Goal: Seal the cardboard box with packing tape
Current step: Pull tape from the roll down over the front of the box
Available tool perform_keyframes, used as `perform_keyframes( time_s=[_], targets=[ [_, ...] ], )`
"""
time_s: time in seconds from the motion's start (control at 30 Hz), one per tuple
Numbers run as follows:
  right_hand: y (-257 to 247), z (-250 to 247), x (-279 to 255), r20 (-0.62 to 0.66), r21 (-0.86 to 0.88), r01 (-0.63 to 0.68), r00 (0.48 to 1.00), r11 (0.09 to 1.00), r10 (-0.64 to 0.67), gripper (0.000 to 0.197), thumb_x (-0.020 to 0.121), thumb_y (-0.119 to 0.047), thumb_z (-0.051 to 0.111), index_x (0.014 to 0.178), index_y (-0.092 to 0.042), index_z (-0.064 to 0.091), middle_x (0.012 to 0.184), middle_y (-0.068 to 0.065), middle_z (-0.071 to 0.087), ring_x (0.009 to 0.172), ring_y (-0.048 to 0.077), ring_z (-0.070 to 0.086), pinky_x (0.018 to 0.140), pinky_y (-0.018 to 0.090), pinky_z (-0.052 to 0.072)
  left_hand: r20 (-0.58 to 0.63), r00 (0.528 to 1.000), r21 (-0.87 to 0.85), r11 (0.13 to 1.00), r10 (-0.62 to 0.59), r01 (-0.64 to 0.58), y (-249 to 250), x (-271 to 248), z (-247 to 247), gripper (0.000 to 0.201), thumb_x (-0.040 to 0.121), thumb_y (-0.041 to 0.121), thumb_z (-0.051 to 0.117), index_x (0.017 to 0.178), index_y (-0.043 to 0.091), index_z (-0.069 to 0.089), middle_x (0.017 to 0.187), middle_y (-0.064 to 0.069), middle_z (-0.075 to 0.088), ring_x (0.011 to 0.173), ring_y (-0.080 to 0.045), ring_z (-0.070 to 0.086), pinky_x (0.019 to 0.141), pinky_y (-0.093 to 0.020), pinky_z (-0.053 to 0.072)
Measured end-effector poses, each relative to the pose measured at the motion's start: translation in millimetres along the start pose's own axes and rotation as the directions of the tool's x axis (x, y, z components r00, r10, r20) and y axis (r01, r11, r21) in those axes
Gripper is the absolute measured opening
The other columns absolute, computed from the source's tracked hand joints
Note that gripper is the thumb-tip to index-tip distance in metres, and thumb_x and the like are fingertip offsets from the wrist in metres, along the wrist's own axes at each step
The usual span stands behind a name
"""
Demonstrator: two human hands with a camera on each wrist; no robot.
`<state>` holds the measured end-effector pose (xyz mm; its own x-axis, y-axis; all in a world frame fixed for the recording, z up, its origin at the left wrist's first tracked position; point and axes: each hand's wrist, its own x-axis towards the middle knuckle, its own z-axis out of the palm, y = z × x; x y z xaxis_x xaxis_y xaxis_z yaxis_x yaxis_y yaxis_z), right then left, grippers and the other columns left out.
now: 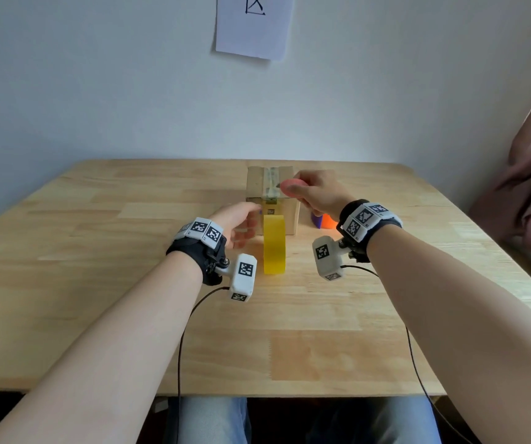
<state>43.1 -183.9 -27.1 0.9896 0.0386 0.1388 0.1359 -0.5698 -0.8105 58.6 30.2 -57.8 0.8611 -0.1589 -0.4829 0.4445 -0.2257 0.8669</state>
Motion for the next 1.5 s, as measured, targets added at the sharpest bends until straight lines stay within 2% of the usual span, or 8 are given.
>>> perform_keyframes(
  time_s=[0.2,0.37,0.5,0.6,0.7,0.87,1.17,1.5],
  targets=[
    [-5.5,-0.5,8.0,0.092,-0.26,0.07,0.995,0.963,-0.048,0.024,0.096,-0.04,0.067,0.097,-0.016,0.069,0.074,-0.002,0.062,0.052,0.01,0.054,0.041,0.022,0.044,0.101,0.995,0.001,1.0,-0.016,0.016,-7.9,14.4,8.9,0.054,0.076,0.049,0.081,0.117,0.018,0.066,0.116,-0.006,0.066,0.08,-0.021,0.067,0.056,-0.028,0.054],
    [-1.4,2.6,16.4,0.17,-0.292,0.091,0.985,0.952,-0.042,0.023,0.095,-0.038,0.067,0.097,-0.015,0.07,0.095,0.005,0.074,0.065,0.015,0.076,0.065,0.035,0.058,0.193,0.978,-0.039,0.997,0.075,-0.068,-13.7,17.9,4.6,0.051,0.08,0.038,0.083,0.124,0.018,0.068,0.117,-0.008,0.062,0.083,-0.023,0.064,0.062,-0.03,0.052],
    [0.3,5.2,21.4,0.165,-0.338,0.14,0.982,0.931,-0.088,0.025,0.093,-0.032,0.071,0.093,-0.006,0.07,0.088,0.008,0.076,0.065,0.007,0.067,0.06,0.023,0.048,0.225,0.964,-0.05,0.989,0.144,-0.136,-21.8,21.6,1.9,0.046,0.08,0.037,0.083,0.121,0.02,0.069,0.113,-0.008,0.067,0.092,-0.026,0.062,0.069,-0.034,0.049],
    [0.0,5.6,23.1,0.184,-0.359,0.16,0.978,0.92,-0.098,0.027,0.092,-0.033,0.071,0.093,-0.006,0.071,0.087,0.01,0.076,0.07,0.012,0.065,0.061,0.021,0.046,0.23,0.959,-0.077,0.986,0.165,-0.151,-27.3,27.0,1.6,0.075,0.063,0.044,0.093,0.128,0.021,0.065,0.122,-0.008,0.071,0.104,-0.031,0.062,0.078,-0.04,0.051],
    [-1.6,6.2,23.5,0.217,-0.393,0.19,0.97,0.9,-0.111,0.022,0.092,-0.033,0.071,0.094,-0.01,0.073,0.091,0.01,0.075,0.077,0.017,0.065,0.062,0.023,0.046,0.229,0.957,-0.09,0.983,0.18,-0.163,-28.8,29.5,2.5,0.099,0.045,0.05,0.098,0.133,0.026,0.06,0.132,-0.011,0.067,0.109,-0.03,0.063,0.072,-0.037,0.056],
    [-8.5,11.7,24.9,0.3,-0.456,0.228,0.949,0.86,-0.093,0.018,0.093,-0.032,0.07,0.089,-0.014,0.072,0.087,0.005,0.073,0.06,0.01,0.065,0.056,0.023,0.05,0.268,0.948,-0.104,0.984,0.171,-0.148,-32.3,31.8,0.2,0.095,0.049,0.044,0.098,0.132,0.027,0.056,0.134,-0.014,0.064,0.117,-0.036,0.061,0.064,-0.035,0.059],
    [-18.8,18.6,33.7,0.418,-0.517,0.252,0.908,0.818,-0.015,0.011,0.093,-0.029,0.068,0.084,-0.024,0.071,0.087,0.002,0.071,0.063,0.019,0.076,0.052,0.034,0.061,0.236,0.947,-0.092,0.975,0.218,-0.202,-30.0,37.8,-2.0,0.102,0.048,0.045,0.099,0.138,0.025,0.054,0.134,-0.006,0.066,0.128,-0.032,0.059,0.1,-0.058,0.052],
    [-29.9,17.7,36.9,0.448,-0.56,0.254,0.893,0.788,0.031,0.008,0.092,-0.03,0.069,0.086,-0.028,0.073,0.085,-0.003,0.07,0.057,0.017,0.075,0.05,0.03,0.059,0.235,0.941,-0.067,0.97,0.243,-0.234,-25.0,30.0,-1.4,0.115,0.044,0.051,0.098,0.145,0.024,0.049,0.137,-0.002,0.064,0.127,-0.027,0.059,0.103,-0.057,0.049]
  ],
)
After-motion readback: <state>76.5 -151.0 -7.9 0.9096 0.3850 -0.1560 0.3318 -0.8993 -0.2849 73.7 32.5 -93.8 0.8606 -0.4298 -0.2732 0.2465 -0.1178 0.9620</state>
